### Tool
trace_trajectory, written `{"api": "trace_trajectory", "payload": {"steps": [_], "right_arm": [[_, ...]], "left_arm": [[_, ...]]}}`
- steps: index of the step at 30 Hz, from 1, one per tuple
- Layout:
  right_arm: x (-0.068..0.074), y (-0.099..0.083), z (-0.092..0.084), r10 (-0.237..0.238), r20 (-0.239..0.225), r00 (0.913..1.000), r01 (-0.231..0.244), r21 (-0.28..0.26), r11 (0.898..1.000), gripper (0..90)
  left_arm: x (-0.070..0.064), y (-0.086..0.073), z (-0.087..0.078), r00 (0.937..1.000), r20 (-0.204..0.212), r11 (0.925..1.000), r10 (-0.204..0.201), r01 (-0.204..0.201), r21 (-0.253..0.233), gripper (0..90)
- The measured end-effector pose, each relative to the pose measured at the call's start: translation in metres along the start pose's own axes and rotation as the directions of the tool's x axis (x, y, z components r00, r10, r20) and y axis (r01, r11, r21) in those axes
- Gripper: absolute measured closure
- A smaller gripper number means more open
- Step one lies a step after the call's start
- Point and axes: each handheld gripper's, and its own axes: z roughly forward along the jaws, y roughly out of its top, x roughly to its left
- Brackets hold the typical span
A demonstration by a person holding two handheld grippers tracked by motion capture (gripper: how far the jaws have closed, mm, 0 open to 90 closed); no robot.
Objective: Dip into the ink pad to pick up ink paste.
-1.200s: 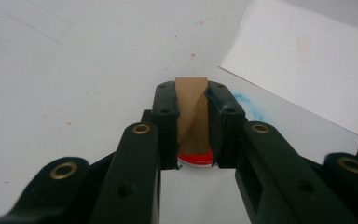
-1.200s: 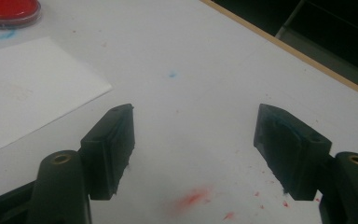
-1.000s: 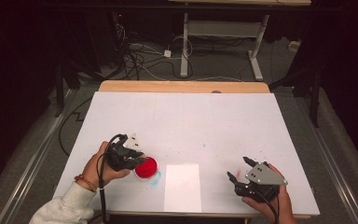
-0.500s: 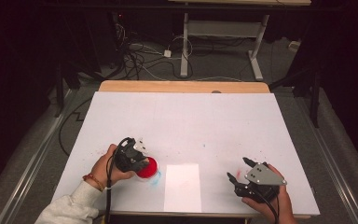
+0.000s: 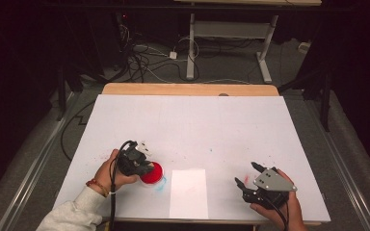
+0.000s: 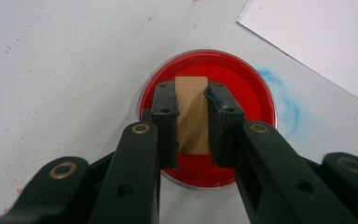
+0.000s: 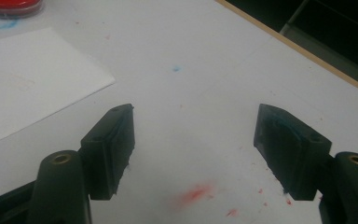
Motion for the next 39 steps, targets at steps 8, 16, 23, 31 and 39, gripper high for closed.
{"api": "trace_trajectory", "payload": {"steps": [8, 16, 23, 31, 39], "right_arm": [[-0.0003, 0.0000, 0.0001, 0.003, 0.004, 1.0000, -0.003, -0.001, 1.000, 29.7], [0.0001, 0.0001, 0.0010, 0.001, 0.003, 1.0000, -0.001, 0.001, 1.000, 29.7], [0.0006, 0.0002, 0.0010, -0.001, -0.006, 1.0000, 0.001, 0.000, 1.000, 29.5], [0.0002, -0.0002, 0.0022, -0.002, -0.014, 0.9999, 0.002, 0.003, 1.000, 29.4], [0.0006, 0.0014, 0.0017, -0.001, -0.011, 0.9999, 0.001, 0.000, 1.000, 29.4]], "left_arm": [[-0.0092, 0.0036, 0.0010, 0.9976, -0.058, 0.9989, 0.039, -0.037, 0.028, 73.9], [-0.0052, 0.0017, 0.0012, 0.9994, -0.033, 0.9999, 0.012, -0.011, 0.011, 73.8], [-0.0040, 0.0016, 0.0014, 0.9997, -0.024, 0.9999, 0.007, -0.007, 0.012, 73.8], [-0.0028, 0.0007, 0.0018, 0.9998, -0.017, 0.9999, 0.008, -0.008, 0.006, 73.8], [-0.0044, -0.0003, 0.0022, 0.9996, -0.028, 1.0000, 0.004, -0.004, 0.001, 73.8]]}}
